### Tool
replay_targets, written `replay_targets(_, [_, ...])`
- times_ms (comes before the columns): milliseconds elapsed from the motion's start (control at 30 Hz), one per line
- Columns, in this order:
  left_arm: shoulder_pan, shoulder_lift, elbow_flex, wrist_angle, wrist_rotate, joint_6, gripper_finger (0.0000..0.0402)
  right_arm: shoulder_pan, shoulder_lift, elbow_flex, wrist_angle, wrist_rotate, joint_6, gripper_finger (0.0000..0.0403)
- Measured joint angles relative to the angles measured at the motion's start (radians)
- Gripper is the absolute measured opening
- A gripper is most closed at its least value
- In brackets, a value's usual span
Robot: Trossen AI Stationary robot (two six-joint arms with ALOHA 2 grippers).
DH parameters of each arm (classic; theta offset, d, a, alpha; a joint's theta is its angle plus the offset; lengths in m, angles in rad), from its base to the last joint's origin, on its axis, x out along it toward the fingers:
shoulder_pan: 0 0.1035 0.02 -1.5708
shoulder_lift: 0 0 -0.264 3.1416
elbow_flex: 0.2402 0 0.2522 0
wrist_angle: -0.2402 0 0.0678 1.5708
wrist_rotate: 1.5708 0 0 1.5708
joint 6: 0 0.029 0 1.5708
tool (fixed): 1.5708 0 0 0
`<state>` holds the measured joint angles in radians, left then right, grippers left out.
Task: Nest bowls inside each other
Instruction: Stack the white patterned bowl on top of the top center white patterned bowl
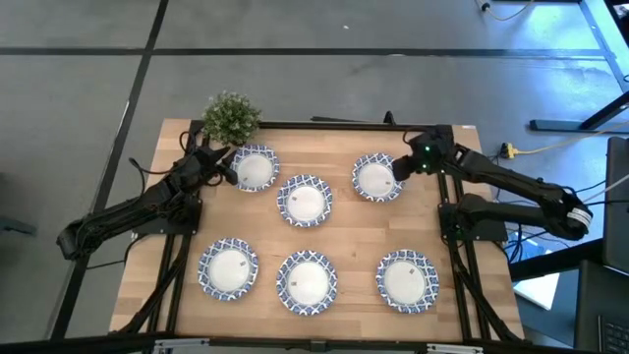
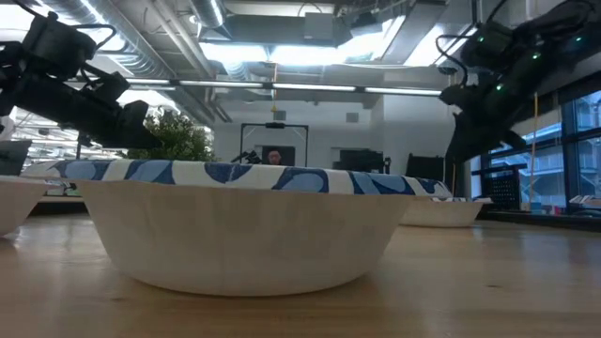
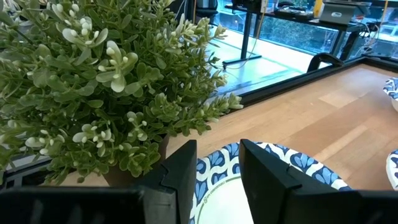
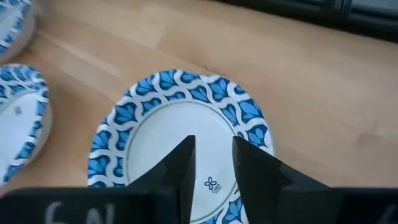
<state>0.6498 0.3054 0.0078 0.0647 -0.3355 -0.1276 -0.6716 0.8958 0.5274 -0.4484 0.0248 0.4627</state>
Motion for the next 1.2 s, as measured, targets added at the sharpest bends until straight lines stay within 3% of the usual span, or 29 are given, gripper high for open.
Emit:
replay_targets(333, [0.000, 0.000, 0.000, 0.000, 0.000, -0.003, 0.0115, 0.000, 0.088, 0.000, 0.014, 0.071, -0.021, 0.0210])
replay_targets(500, [0.000, 0.000, 0.000, 0.000, 0.000, -0.004, 0.0115, 0.000, 0.125, 0.000, 0.014, 0.073, -0.019, 0.0239])
replay_targets(1200, [0.000, 0.000, 0.000, 0.000, 0.000, -0.004, 0.0115, -0.035, 0.328, -0.001, 0.068, 0.114, -0.102, 0.0245])
